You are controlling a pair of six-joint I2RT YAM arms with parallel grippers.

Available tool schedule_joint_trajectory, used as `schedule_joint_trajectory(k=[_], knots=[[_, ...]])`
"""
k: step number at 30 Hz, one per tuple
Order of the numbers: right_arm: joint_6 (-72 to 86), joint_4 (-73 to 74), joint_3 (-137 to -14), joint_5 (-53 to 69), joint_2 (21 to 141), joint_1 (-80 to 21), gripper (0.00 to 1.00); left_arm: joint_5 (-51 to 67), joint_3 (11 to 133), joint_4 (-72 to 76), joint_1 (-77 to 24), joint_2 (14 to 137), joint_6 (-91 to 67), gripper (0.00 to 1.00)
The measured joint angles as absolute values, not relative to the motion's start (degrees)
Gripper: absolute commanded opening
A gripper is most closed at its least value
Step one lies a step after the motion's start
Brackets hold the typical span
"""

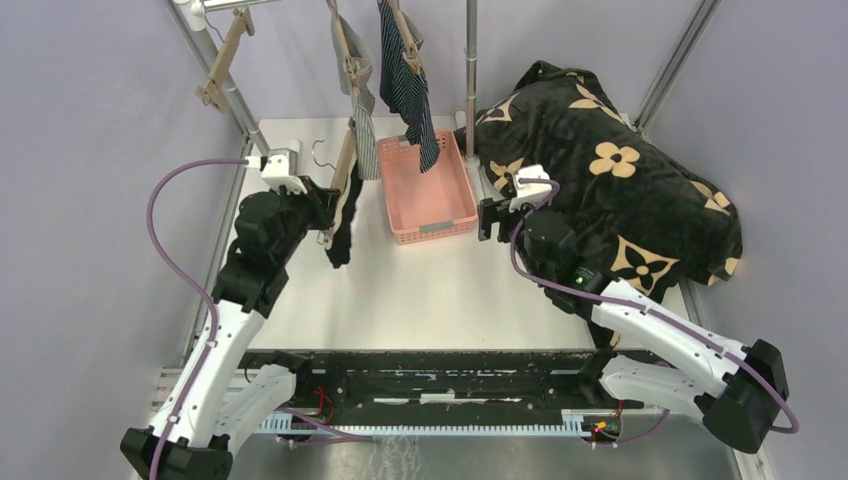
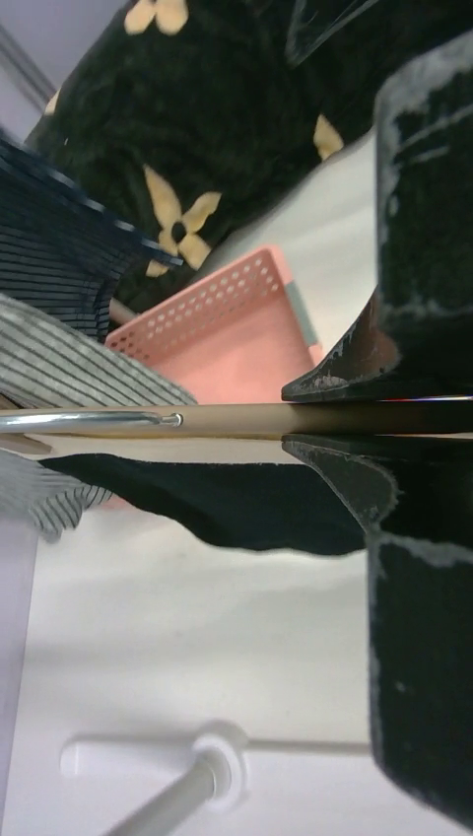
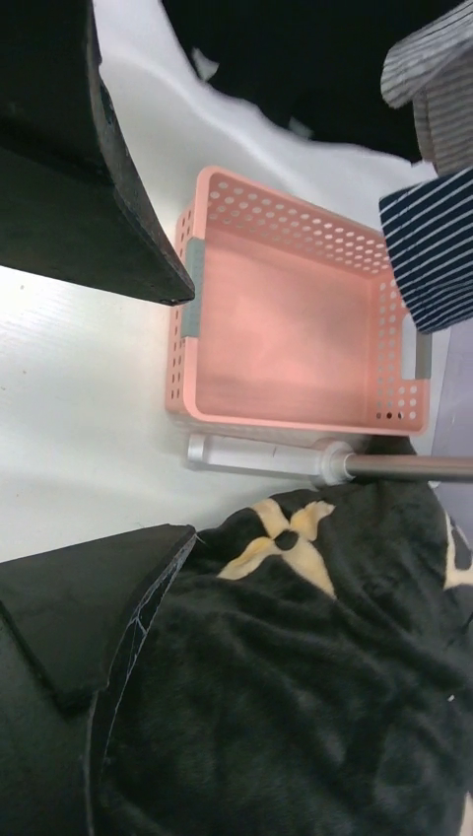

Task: Remove the underwear clipped to the hanger

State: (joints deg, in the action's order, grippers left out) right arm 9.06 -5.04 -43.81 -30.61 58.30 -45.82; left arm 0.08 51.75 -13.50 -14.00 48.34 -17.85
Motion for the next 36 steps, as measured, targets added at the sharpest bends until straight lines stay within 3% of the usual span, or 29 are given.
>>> schedule_joint_trajectory(k=[8, 16, 26, 36], knots=[[7.0, 0.2, -54.0, -19.3, 63.3, -43.1, 0.97, 4.6, 47.1, -11.5, -23.0, 48.6, -21.5, 0.03], [8.3, 4.2, -59.5, -3.2, 66.7, -31.4, 0.99, 11.1, 41.5, -13.2, -30.0, 47.7, -24.1, 0.03], [11.8, 3.3, -60.3, 26.2, 76.5, -22.3, 0.94, 21.5, 38.8, -6.6, -30.3, 47.7, -24.6, 0.03], [12.6, -2.8, -59.0, 44.4, 73.0, -20.4, 0.95, 33.2, 37.8, 3.3, -30.3, 51.0, -28.9, 0.03]])
